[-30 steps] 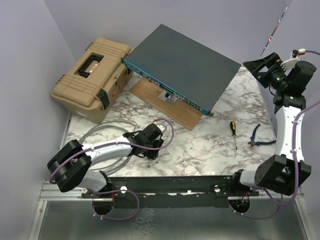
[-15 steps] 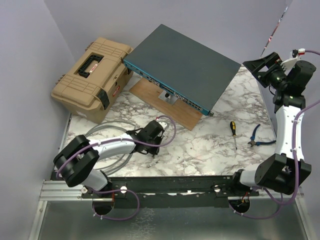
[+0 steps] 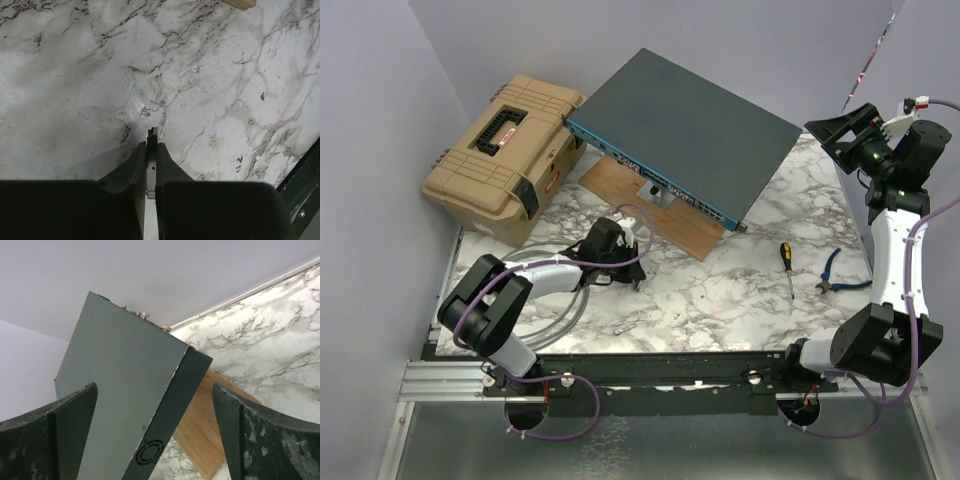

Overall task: Insert the plug into the switch port
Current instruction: Pick up the connector from the center of the board.

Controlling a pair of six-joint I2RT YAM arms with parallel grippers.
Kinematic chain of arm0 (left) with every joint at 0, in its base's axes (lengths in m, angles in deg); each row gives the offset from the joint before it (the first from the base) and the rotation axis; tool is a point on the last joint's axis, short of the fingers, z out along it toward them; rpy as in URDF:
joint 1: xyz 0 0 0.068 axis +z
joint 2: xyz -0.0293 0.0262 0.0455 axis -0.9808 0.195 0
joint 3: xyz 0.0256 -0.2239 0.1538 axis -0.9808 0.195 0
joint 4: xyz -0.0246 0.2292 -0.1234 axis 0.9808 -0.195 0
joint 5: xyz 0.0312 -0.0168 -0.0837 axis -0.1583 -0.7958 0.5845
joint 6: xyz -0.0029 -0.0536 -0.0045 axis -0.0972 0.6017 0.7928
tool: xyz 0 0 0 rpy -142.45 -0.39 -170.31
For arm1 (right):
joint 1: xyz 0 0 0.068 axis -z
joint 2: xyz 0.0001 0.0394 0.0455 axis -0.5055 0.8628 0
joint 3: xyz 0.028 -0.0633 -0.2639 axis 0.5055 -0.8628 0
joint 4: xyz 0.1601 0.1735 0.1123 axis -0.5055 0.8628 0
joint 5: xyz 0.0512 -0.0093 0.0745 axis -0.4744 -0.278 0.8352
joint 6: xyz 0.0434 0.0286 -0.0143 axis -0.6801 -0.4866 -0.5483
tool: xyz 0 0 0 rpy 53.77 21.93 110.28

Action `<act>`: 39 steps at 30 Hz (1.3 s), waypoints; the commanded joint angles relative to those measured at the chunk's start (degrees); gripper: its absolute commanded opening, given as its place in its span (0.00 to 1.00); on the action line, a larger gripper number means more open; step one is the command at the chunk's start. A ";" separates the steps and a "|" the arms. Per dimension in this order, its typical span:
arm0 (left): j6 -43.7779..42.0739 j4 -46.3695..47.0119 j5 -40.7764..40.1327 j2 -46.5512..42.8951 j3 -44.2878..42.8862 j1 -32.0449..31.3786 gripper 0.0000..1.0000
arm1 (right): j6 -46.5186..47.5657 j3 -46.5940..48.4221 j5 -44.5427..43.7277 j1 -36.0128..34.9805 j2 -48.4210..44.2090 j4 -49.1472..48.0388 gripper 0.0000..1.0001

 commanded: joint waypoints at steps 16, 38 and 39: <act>9.64 8.30 -10.71 -7.79 13.20 7.05 0.44 | -1.95 -1.74 3.53 0.22 1.18 -4.52 1.00; -1.09 -4.05 -48.26 -12.18 5.75 -23.40 0.54 | -2.28 -2.38 3.91 0.13 0.92 -5.40 1.00; -1.18 -4.19 -49.10 -11.14 5.28 -24.32 0.54 | -2.27 -2.38 3.91 0.13 0.92 -5.40 1.00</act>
